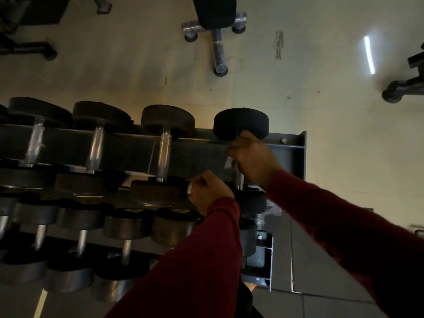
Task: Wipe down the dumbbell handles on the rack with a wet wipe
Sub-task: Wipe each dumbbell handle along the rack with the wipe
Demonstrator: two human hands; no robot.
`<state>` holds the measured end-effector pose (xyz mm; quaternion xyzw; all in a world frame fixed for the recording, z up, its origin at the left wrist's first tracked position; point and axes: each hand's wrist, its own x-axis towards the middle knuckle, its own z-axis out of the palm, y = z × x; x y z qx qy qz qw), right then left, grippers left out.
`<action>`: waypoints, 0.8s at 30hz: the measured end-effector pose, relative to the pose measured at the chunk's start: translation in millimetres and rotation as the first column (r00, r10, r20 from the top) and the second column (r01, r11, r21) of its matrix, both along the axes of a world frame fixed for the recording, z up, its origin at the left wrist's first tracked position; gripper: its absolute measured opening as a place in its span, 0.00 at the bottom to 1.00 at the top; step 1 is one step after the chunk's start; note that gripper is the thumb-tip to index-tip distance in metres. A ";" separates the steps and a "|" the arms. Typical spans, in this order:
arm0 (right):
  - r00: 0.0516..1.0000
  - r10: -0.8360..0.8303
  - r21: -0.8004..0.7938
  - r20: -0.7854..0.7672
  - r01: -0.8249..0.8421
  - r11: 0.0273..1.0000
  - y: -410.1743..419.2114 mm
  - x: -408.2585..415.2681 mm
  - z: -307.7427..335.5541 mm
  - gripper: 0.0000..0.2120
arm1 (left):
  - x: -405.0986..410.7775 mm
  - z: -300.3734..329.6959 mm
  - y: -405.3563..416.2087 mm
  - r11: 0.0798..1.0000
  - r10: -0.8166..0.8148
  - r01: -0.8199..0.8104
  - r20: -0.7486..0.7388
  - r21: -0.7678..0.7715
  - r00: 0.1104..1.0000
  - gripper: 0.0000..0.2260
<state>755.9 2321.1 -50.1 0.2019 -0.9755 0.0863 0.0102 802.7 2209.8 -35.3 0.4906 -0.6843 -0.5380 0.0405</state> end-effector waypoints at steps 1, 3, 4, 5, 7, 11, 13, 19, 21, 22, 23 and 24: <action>1.000 0.029 0.032 -0.011 -0.029 0.999 4.7 -4.3 -2.2 0.13 | 0.2 -0.6 0.0 1.000 0.003 -0.003 -0.003 0.000 1.000 0.12; 0.997 0.077 0.066 0.030 -0.079 0.995 10.7 -6.5 -2.6 0.13 | 0.8 -1.1 0.5 1.000 0.002 -0.002 0.015 -0.005 1.000 0.13; 0.991 0.117 0.066 0.070 -0.122 0.990 12.0 -5.5 -0.7 0.13 | 1.0 -1.5 0.7 1.000 0.000 0.000 0.018 -0.005 1.000 0.12; 0.978 0.172 0.046 0.116 -0.178 0.983 13.1 -2.8 2.9 0.12 | 0.8 -0.5 0.4 1.000 -0.005 0.005 0.015 -0.007 1.000 0.11; 0.918 0.365 -0.006 0.156 -0.369 0.929 13.1 6.7 10.3 0.12 | 0.6 -0.9 -2.3 0.999 -0.023 0.023 0.015 -0.047 1.000 0.14; 0.870 0.469 0.160 0.155 -0.490 0.857 14.2 -5.2 6.3 0.13 | -0.1 -1.1 -1.8 0.999 -0.002 0.003 0.027 -0.041 1.000 0.17; 0.918 0.379 0.263 0.115 -0.396 0.880 11.6 -21.4 4.6 0.12 | 0.4 -1.3 -0.9 0.999 0.012 -0.011 0.018 -0.037 1.000 0.18; 0.881 0.442 0.227 0.168 -0.471 0.852 13.8 -6.8 1.1 0.14 | 0.6 -5.9 -1.3 1.000 -0.001 0.001 0.021 -0.021 1.000 0.16; 0.856 0.479 0.145 0.195 -0.508 0.849 14.7 2.1 10.8 0.13 | 1.0 -5.6 -2.6 0.999 -0.024 0.024 0.013 -0.024 1.000 0.14; 0.863 0.462 0.093 0.206 -0.487 0.868 14.2 5.3 16.2 0.12 | 0.7 -4.5 -3.0 0.999 -0.026 0.025 -0.008 -0.024 1.000 0.14; 0.888 0.405 0.024 0.220 -0.420 0.907 13.2 8.7 22.3 0.11 | 0.7 -3.2 -2.1 0.999 -0.030 0.030 -0.017 -0.033 0.999 0.14; 0.920 0.314 -0.068 0.234 -0.306 0.950 13.3 12.6 27.3 0.10 | 1.6 -2.1 -3.2 0.998 -0.052 0.051 -0.018 -0.033 0.999 0.15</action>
